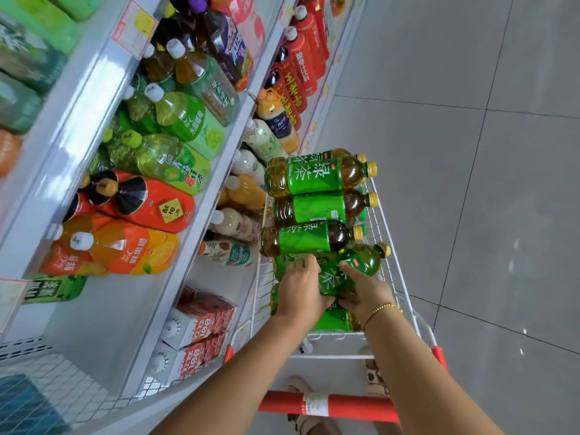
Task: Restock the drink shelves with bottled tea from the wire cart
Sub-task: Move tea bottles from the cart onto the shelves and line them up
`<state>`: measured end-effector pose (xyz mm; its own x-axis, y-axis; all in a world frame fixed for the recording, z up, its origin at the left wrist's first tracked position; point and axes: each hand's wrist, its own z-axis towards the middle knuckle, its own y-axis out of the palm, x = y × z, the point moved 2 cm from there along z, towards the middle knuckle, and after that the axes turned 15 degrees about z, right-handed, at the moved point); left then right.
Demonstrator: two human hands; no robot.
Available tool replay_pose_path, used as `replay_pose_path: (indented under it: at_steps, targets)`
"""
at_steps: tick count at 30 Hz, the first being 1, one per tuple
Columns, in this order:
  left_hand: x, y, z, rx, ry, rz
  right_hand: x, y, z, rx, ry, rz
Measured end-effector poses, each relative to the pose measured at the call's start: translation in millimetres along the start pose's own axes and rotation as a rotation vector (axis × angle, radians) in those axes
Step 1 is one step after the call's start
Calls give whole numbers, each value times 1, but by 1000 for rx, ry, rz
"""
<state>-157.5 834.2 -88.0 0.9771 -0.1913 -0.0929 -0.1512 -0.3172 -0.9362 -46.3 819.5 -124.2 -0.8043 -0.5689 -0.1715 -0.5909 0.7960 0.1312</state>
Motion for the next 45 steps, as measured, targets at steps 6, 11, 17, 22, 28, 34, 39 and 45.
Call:
replay_pose_path:
  at_steps: [6,11,17,22,28,34,39,45]
  targets:
    - [-2,-6,-11,51,29,-12,4,3,-5,6,-48,10]
    - [-34,-17,8,-192,141,-215,10,-1,-6,-15,-143,-13]
    - [-80,-16,58,-88,27,-31,1,-1,-18,-151,-373,-151]
    - [-72,-11,66,-181,31,181,-12,-8,-25,-166,-495,-173]
    - [-61,12,43,-334,59,111,-12,-19,-30,-189,-549,-183]
    - [-52,24,34,-309,150,179,-10,-31,-36,-195,-585,-239]
    - [-69,5,19,-281,149,80,-17,-45,-55,-198,-693,-335]
    - [-119,-40,-62,-163,-111,-263,-22,-17,-127,-393,-821,-519]
